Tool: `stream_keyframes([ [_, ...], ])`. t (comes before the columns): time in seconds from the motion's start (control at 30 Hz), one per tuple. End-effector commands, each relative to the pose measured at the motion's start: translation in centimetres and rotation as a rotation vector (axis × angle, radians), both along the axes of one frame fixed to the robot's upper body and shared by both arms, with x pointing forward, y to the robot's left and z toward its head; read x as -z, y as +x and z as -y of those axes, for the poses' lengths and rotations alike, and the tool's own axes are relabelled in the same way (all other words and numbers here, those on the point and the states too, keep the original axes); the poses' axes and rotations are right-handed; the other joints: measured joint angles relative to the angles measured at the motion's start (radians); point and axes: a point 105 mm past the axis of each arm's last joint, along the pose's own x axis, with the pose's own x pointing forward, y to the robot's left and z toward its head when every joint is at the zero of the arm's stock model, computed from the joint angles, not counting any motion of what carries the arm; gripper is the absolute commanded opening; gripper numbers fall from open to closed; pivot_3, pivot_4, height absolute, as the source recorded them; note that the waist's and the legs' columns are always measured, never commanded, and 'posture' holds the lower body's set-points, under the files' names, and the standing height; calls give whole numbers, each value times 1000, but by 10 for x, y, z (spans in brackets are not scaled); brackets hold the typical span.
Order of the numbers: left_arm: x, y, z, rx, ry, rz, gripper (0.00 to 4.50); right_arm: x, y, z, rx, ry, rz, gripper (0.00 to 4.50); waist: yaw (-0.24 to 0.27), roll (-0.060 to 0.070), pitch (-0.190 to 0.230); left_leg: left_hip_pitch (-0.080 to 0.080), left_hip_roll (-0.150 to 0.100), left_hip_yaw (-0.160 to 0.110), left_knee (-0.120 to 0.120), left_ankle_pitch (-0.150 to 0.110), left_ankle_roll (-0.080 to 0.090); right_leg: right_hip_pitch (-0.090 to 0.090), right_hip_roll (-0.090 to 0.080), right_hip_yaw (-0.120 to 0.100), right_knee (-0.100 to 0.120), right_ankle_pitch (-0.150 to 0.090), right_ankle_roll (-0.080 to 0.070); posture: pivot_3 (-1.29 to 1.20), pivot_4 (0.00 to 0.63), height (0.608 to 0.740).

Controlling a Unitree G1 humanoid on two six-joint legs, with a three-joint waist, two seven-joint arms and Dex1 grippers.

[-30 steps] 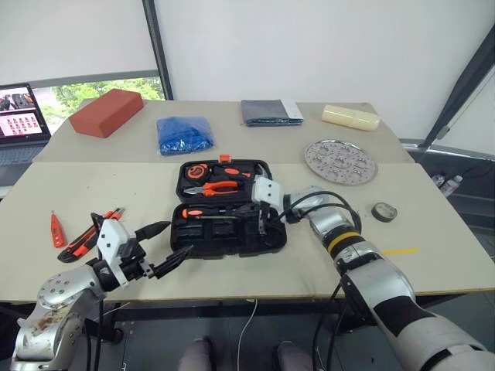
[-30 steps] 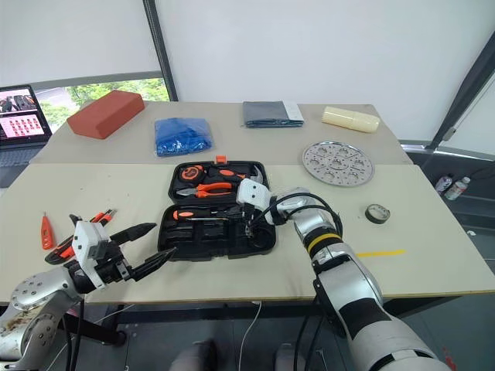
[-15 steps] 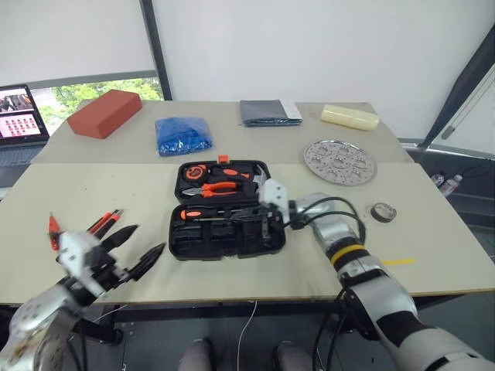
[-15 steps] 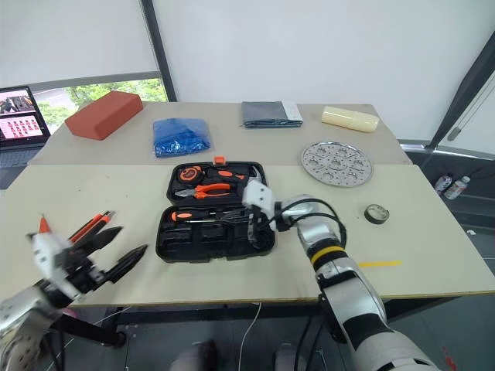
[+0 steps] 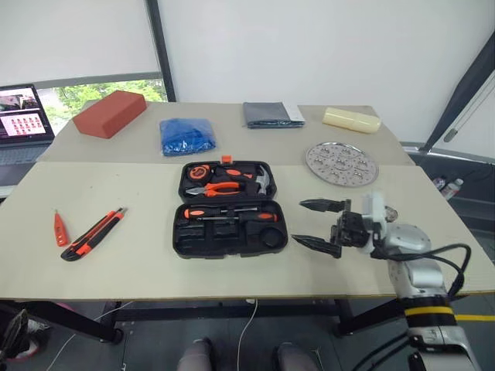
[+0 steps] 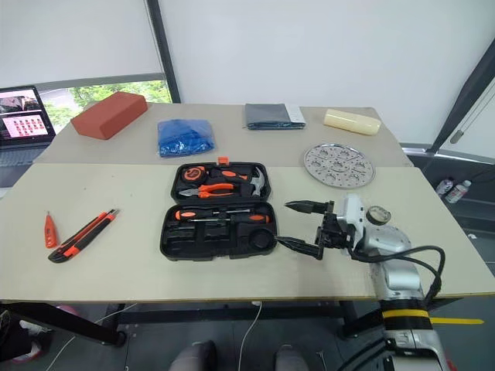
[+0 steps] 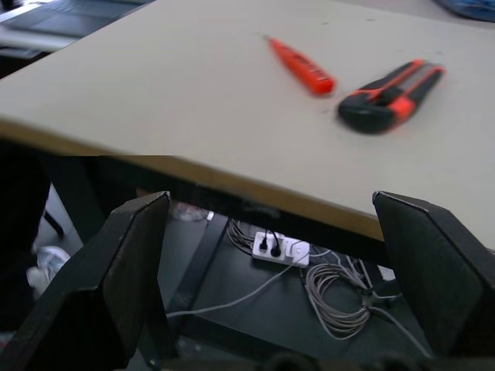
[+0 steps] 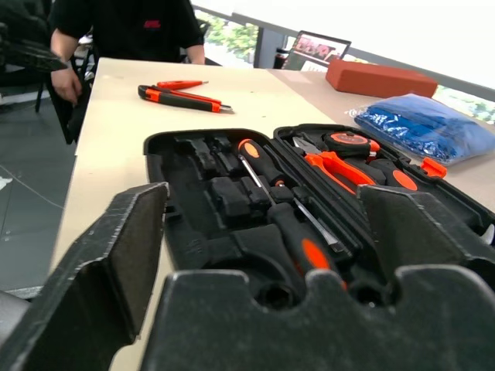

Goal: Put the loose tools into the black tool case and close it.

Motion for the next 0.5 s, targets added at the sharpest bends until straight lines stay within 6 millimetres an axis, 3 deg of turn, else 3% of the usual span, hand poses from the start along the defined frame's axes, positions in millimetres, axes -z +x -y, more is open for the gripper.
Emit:
stream_keyframes([
  [0.03, -29, 18, -2, -10, 7, 68, 4500, -26, -3, 5, 28, 38, 97, 4492, 0, -1, 0, 0, 0, 0, 0, 0, 0, -1, 0, 0, 0, 0, 0, 0, 150, 740],
  [0.27, -71, 108, 7, -6, -93, -49, 4500, -57, -7, -12, -70, 47, 158, 4492, 17, -3, 0, 0, 1, -1, 0, 0, 0, -1, 1, -2, 3, 3, -2, 0, 150, 740],
  [0.37, -75, 138, -2, -97, -151, -88, 4500, -63, -6, -20, -116, 30, 160, 4492, 19, -3, 0, 0, 1, 0, 0, 0, 0, -1, 2, -2, 2, 8, -8, 0, 150, 740],
  [0.5, -69, 180, -11, -169, -175, -204, 4500, -67, -2, -26, -166, -8, 166, 4492, 23, -4, 1, 2, 2, -1, -2, 1, 1, 4, 5, -2, 3, 10, 0, 0, 150, 740],
])
